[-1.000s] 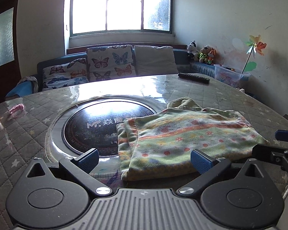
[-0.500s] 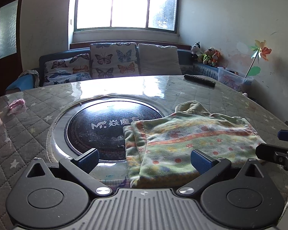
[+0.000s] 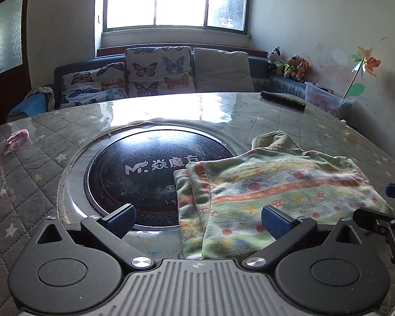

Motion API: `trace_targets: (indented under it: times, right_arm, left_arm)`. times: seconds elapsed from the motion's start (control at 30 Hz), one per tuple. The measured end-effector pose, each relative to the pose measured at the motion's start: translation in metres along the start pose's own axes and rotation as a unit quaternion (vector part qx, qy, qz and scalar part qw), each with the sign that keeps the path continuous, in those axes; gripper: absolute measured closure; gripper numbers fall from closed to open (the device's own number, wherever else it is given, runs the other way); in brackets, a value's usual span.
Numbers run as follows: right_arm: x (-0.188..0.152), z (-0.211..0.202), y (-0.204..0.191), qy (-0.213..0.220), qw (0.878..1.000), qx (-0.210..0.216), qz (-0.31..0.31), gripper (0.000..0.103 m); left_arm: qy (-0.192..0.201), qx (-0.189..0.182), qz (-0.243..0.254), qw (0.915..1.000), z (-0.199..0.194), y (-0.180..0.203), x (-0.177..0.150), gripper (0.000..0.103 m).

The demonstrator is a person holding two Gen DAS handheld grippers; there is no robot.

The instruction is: Fold clothes

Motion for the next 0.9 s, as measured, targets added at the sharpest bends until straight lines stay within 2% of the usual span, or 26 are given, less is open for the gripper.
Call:
trace_targets:
  times: [0.37, 0.5, 0.7, 0.9]
  right_arm:
    - [-0.012, 0.034, 0.010, -0.025, 0.999, -0.017, -0.024, 0.000]
    - [-0.015, 0.035, 0.012, -0.031, 0.999, -0.019, -0.031, 0.000]
    - [0.000, 0.029, 0.011, -0.016, 0.999, -0.014, -0.028, 0.000]
    - [-0.004, 0.043, 0.007, -0.033, 0.999, -0.021, -0.026, 0.000]
  left_arm:
    - [-0.035, 0.024, 0.002, 0.9991, 0.029, -0.006, -0.013, 0.000]
    - [-0.039, 0.025, 0.002, 0.9989, 0.030, -0.005, -0.015, 0.000]
    - [-0.044, 0.024, 0.000, 0.9987, 0.027, -0.006, -0.014, 0.000]
    - [-0.044, 0.018, -0.001, 0.9989, 0.026, -0.010, -0.012, 0.000]
Point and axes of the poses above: each gripper's, at about its wrist camera, not at the fingertips, and z roughly the way its jaws point, y to its right, x to its top, the point moved 9 cm from there along z, roughly the way its jaws point, and after that the axes turned 6 degrees about -x, right-handed, at the moved point
